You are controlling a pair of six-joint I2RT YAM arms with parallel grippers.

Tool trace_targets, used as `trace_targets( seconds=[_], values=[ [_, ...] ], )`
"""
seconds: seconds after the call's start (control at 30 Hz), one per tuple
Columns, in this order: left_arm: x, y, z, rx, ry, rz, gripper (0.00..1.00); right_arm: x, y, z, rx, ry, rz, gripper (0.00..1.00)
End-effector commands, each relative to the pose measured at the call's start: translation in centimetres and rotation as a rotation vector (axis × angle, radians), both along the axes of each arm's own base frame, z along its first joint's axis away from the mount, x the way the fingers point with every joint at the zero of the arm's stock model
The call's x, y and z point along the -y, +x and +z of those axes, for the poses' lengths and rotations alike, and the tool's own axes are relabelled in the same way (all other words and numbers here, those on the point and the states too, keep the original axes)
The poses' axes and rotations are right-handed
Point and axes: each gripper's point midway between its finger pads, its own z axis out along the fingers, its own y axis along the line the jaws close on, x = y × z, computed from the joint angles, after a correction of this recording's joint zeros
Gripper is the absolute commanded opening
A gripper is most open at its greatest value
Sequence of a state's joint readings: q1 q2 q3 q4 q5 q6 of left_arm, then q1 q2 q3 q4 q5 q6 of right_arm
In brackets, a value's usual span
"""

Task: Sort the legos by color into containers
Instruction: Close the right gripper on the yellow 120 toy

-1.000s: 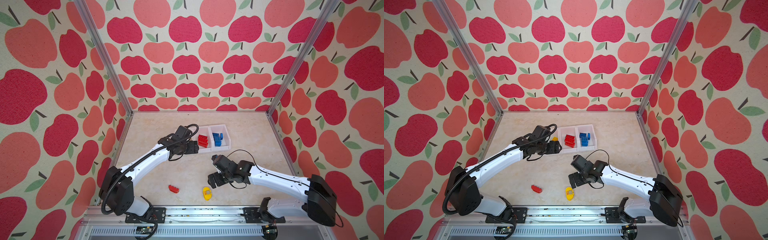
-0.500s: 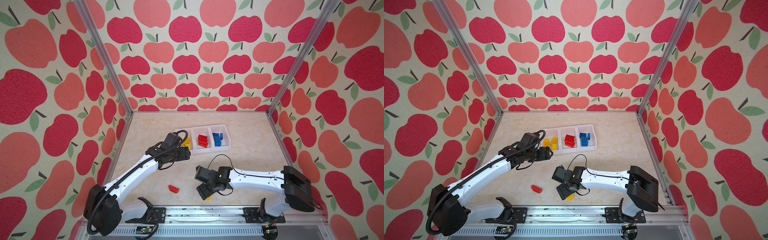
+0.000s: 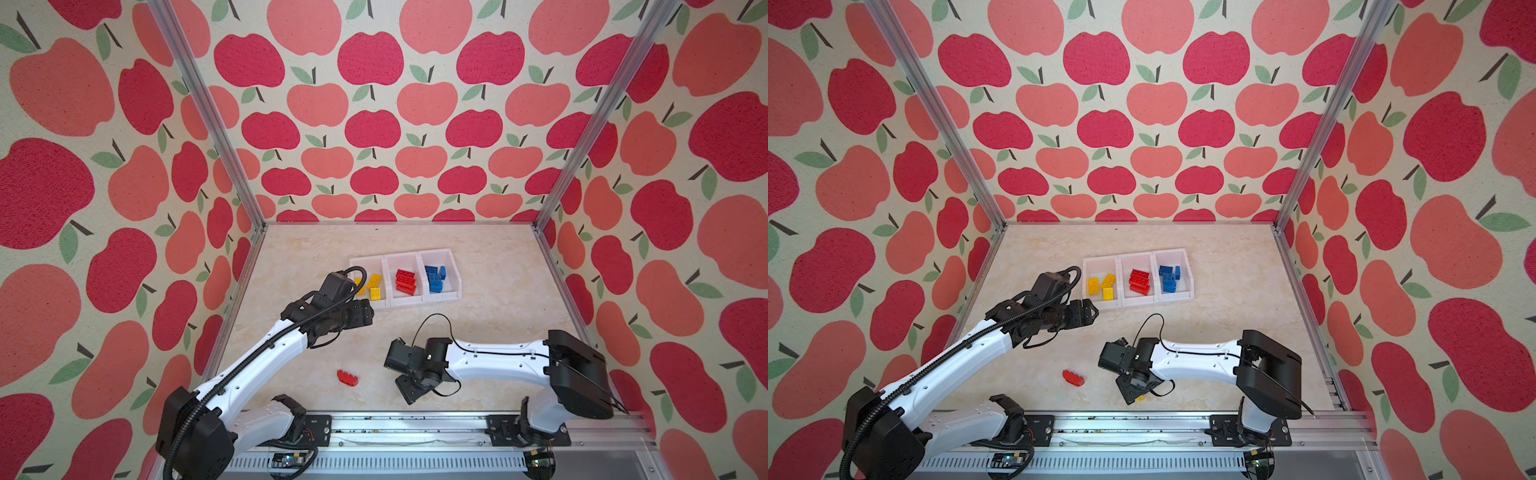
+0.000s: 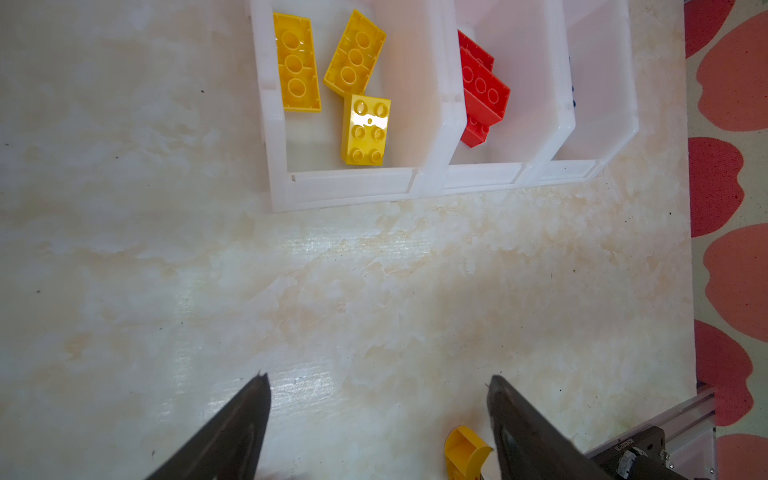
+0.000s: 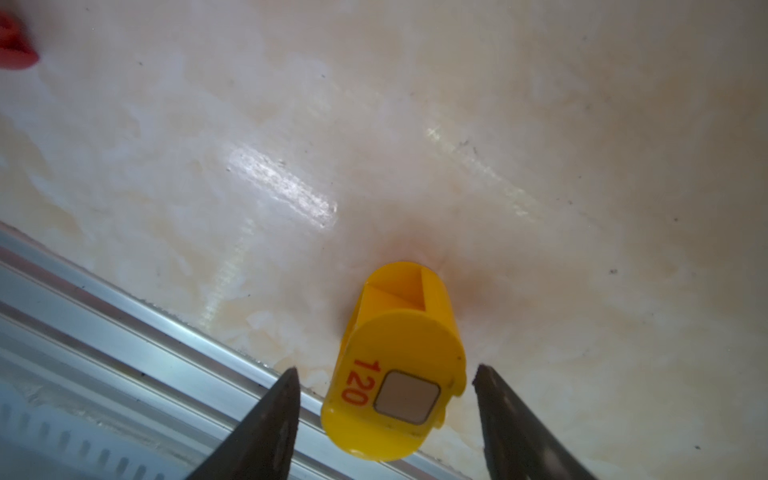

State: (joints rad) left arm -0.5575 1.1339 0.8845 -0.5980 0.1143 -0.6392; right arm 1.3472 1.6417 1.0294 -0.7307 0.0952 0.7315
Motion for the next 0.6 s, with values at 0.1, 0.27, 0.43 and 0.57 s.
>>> trace_targets(
  seconds=[0.1,0.27,0.43,0.57],
  values=[
    [-1.6,-1.0,-0.3,-0.001,0.008,0.066,0.84,0.6,0.5,-0.8,-0.030,-0.024,-0.008,0.61],
    [-2.2,-1.4,-0.3,-0.005,0.015,0.083,0.84,0.5,0.5,-1.4,-0.056,-0.023,0.001,0.54],
    [-2.4,-1.4,-0.1,-0.002,0.023,0.090,0.84,0.6,0.5,-1.7,-0.079,-0.025,-0.003,0.43],
    [-2.4,-1.3,0.0,0.001,0.026,0.093,0.84,0.6,1.0,-1.2,-0.070,-0.013,-0.007,0.36]
  ],
)
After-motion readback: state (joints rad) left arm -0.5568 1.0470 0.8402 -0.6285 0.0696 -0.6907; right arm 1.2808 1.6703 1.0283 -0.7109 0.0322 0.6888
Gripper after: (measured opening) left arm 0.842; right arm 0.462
